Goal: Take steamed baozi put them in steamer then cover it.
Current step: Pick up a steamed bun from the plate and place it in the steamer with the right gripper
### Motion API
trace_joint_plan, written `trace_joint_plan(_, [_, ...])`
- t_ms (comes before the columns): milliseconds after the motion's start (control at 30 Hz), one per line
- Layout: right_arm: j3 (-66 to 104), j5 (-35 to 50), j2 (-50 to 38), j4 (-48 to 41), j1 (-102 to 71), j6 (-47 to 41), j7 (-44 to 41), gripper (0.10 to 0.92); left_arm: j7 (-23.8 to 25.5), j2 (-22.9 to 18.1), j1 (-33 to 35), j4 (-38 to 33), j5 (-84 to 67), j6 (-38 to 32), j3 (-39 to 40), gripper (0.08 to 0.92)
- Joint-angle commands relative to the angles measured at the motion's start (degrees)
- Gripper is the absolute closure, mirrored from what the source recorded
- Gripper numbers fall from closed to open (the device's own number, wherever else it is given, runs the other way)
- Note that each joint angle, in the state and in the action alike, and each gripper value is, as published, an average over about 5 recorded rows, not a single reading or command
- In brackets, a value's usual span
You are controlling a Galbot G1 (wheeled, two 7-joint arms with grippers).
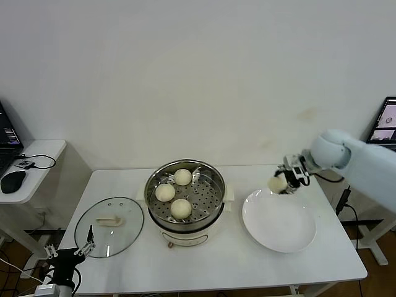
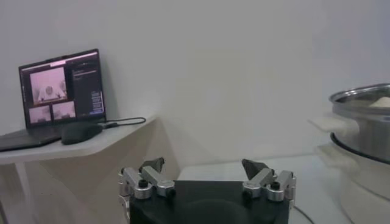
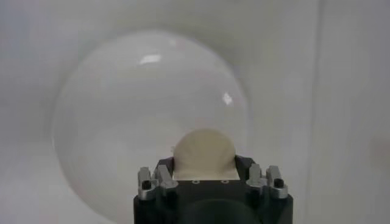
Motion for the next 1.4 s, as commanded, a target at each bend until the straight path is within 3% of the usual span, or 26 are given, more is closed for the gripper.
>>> trace_joint_plan(33, [-16.4,21.5,11.9,6.5,24.2,-9.0,4.6,0.396,-0.3,-0.2,0.1,-0.1,0.3,0.0,-0.6,0.177])
trace_joint_plan(267, [-15.1,29.8,24.3,1.3,19.5,-17.5,12.1,0.389,-0.5,-1.0,-0.1,-0.3,0.8,-0.1,-0.8,0.177])
trace_joint_plan(567, [-13.1,30.8,35.2,-8.3,10.3,-23.0,17.1,0.389,-0.6,-1.1,-0.1,-0.2,0.8,-0.3,-1.6,0.177])
trace_joint_plan(1400, [-14.2,26.6,38.3,-13.2,3.8,-24.1,17.9,0.389,-0.7,-1.1,-0.9,1.1,0.6,-0.8,-2.0,0.177])
